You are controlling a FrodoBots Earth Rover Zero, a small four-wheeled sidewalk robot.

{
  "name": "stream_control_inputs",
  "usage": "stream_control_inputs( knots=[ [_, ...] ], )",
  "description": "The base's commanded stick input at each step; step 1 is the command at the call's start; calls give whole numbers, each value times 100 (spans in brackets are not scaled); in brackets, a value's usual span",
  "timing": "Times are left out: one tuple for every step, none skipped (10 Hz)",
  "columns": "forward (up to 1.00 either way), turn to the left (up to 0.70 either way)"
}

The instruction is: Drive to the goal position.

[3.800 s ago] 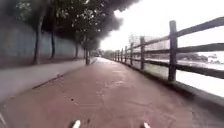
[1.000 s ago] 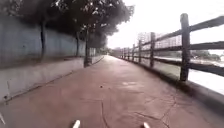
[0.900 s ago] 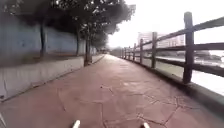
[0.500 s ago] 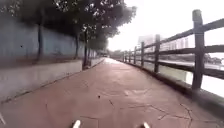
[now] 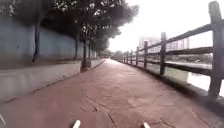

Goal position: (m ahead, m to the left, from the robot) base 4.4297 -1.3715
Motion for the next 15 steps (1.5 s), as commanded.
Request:
stream_control_inputs(
  knots=[
    [70, 0],
    [70, 0],
    [70, 0],
    [70, 0],
    [70, 0],
    [70, 0],
    [70, 0],
    [70, 0],
    [70, 0],
    [70, 0],
    [70, 0],
    [70, 0],
    [70, 0],
    [70, 0],
    [70, 0]
  ],
)
